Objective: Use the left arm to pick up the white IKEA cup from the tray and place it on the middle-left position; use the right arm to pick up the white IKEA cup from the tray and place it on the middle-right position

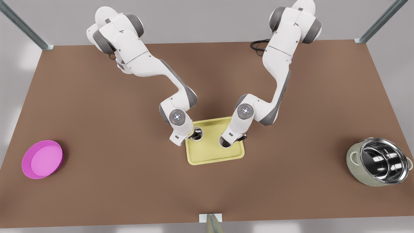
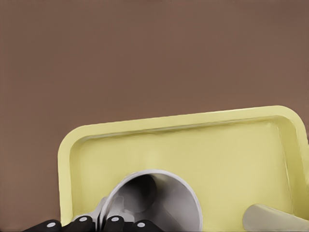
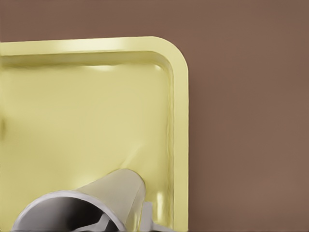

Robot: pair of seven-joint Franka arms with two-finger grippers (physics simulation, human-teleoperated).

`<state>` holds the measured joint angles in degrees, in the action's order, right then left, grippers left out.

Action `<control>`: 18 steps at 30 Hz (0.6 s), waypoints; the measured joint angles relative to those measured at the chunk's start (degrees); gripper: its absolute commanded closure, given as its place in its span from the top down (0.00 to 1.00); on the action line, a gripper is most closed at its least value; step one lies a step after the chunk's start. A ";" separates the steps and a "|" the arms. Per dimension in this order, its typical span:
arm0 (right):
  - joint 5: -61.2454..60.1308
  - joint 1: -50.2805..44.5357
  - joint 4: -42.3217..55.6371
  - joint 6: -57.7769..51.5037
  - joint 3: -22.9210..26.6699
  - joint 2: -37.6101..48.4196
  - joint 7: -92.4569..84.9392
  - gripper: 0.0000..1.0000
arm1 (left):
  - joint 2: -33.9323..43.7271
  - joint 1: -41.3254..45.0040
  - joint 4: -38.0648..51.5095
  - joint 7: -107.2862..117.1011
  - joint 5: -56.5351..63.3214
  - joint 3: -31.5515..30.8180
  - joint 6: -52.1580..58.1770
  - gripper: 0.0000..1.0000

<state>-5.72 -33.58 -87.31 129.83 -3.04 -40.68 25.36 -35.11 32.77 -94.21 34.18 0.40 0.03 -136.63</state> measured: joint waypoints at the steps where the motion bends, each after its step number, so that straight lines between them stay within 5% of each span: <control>1: -0.07 0.00 0.00 0.03 -0.06 0.00 0.18 0.32 | 0.73 -0.05 0.07 0.27 0.05 0.16 0.74 0.19; 5: -0.24 0.01 0.00 -0.05 -0.52 0.77 0.79 0.29 | 3.80 -1.70 0.37 0.46 0.02 3.58 4.36 0.18; 13: -0.56 0.95 0.01 -4.13 -0.73 6.12 1.44 0.23 | 3.40 -28.51 0.40 -13.65 -8.62 4.43 9.41 0.16; 18: -1.92 7.48 0.09 -8.96 -1.97 9.29 0.20 0.23 | 1.13 -30.31 -0.26 -24.45 -13.52 4.33 5.00 0.16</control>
<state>-7.64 -26.10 -87.22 120.87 -5.01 -31.39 25.56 -33.97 2.47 -94.47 9.73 -13.13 4.35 -131.63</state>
